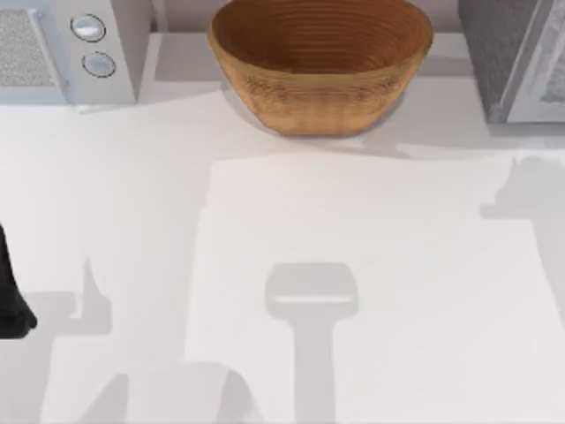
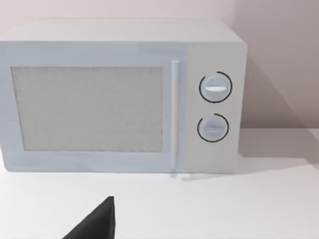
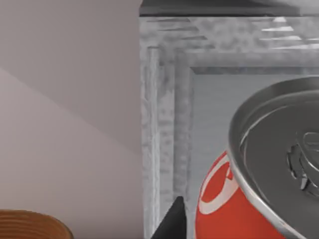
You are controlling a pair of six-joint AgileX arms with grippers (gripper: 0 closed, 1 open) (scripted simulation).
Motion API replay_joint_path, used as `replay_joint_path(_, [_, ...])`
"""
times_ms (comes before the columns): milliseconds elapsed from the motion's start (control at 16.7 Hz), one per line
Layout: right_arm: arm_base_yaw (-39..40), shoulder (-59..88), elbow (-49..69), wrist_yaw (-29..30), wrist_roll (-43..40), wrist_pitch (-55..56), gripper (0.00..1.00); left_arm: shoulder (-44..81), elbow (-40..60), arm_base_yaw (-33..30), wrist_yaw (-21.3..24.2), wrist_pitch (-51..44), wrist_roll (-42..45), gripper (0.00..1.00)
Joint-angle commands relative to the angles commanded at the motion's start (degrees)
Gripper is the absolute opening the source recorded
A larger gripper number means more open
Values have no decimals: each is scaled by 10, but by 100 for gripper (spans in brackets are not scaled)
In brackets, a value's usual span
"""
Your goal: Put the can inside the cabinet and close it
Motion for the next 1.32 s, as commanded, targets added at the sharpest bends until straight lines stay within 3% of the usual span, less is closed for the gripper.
replay_joint_path(600, [44, 316, 416, 47, 4, -101, 0, 0, 0, 0, 0, 0, 0, 100])
replay_joint_path(1320, [45, 385, 507, 51, 5, -123, 0, 0, 0, 0, 0, 0, 0, 100])
